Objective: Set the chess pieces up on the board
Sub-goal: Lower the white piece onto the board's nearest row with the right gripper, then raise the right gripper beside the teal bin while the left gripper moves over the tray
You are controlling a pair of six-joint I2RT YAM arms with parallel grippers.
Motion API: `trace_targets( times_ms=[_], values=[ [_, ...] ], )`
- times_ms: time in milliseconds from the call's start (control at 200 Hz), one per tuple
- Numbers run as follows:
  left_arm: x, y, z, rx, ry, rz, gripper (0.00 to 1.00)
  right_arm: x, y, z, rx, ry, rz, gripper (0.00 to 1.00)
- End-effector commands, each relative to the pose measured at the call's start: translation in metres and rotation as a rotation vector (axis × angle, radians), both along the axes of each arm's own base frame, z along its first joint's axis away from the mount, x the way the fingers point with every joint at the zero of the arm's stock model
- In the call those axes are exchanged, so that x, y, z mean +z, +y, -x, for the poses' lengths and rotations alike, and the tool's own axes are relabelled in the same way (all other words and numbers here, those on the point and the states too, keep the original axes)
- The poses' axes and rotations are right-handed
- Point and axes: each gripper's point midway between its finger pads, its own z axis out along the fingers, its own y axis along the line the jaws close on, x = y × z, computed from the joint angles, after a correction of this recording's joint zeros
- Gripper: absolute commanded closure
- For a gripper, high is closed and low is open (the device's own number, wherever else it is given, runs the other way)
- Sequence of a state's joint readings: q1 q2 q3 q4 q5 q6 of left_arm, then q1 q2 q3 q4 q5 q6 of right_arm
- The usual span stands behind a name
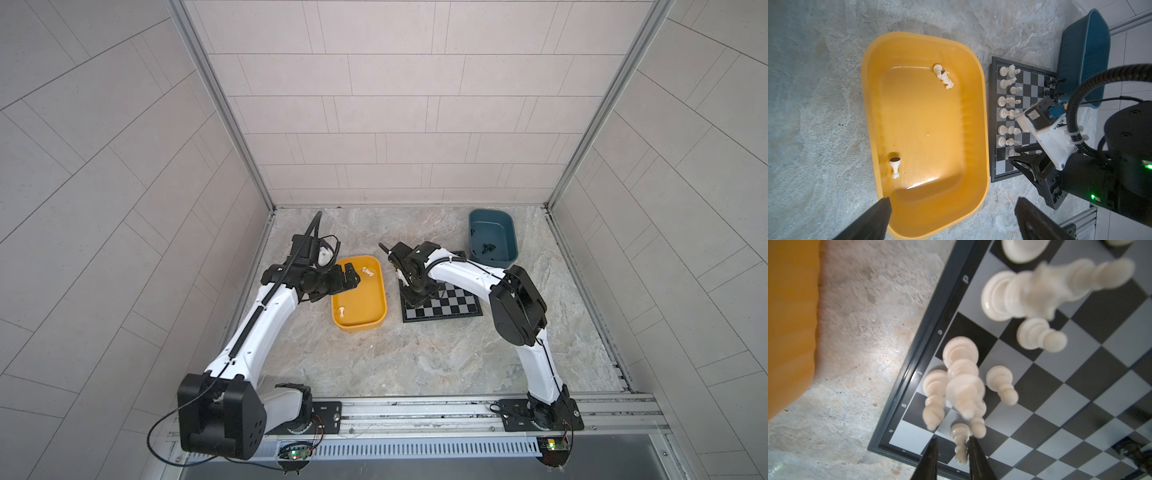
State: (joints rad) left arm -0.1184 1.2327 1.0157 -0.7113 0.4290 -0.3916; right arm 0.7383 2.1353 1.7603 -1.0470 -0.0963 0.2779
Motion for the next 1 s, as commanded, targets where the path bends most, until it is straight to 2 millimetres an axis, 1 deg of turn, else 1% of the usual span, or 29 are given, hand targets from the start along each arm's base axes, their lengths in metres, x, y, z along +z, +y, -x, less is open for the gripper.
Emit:
trace_targets(
  times_ms=[0,100,165,230,315,365,405,455,510,600,691,781,836,996],
  values=[
    [-0.008,0.004,0.000,0.017,0.022,-0.015,0.00,0.034,-0.001,0.000,-0.018,-0.039,-0.060,0.68],
    [-0.003,-0.004,-0.007,0.036,0.045,0.029,0.01,0.067,-0.006,0.004,-0.028,-0.093,-0.108,0.63],
    [0.001,-0.013,-0.017,0.048,0.053,0.049,0.04,0.089,-0.013,0.007,-0.035,-0.140,-0.148,0.58],
    [-0.002,-0.020,-0.027,0.074,0.079,0.039,0.08,0.110,-0.021,0.011,-0.044,-0.187,-0.202,0.53],
    [-0.019,-0.025,-0.042,0.159,0.147,0.056,0.16,0.134,-0.030,0.018,-0.067,-0.236,-0.306,0.47],
    [-0.032,-0.026,-0.050,0.216,0.192,0.058,0.25,0.150,-0.037,0.021,-0.082,-0.280,-0.370,0.43],
    [-0.040,-0.027,-0.057,0.263,0.225,0.057,0.29,0.160,-0.044,0.024,-0.093,-0.322,-0.404,0.40],
    [-0.051,-0.026,-0.065,0.318,0.249,0.038,0.36,0.167,-0.052,0.028,-0.098,-0.374,-0.441,0.38],
    [-0.059,-0.026,-0.075,0.362,0.243,0.020,0.40,0.179,-0.060,0.032,-0.099,-0.436,-0.490,0.34],
    [-0.070,-0.024,-0.092,0.418,0.236,0.002,0.46,0.188,-0.075,0.039,-0.129,-0.460,-0.533,0.33],
    [-0.083,-0.023,-0.108,0.438,0.254,-0.025,0.48,0.193,-0.088,0.045,-0.159,-0.469,-0.568,0.34],
    [-0.098,-0.025,-0.118,0.449,0.292,-0.040,0.53,0.194,-0.098,0.049,-0.180,-0.472,-0.590,0.35],
    [-0.105,-0.026,-0.122,0.455,0.299,-0.055,0.55,0.194,-0.102,0.051,-0.192,-0.472,-0.605,0.35],
    [-0.114,-0.027,-0.134,0.458,0.296,-0.090,0.57,0.189,-0.109,0.052,-0.223,-0.458,-0.632,0.36]
  ],
)
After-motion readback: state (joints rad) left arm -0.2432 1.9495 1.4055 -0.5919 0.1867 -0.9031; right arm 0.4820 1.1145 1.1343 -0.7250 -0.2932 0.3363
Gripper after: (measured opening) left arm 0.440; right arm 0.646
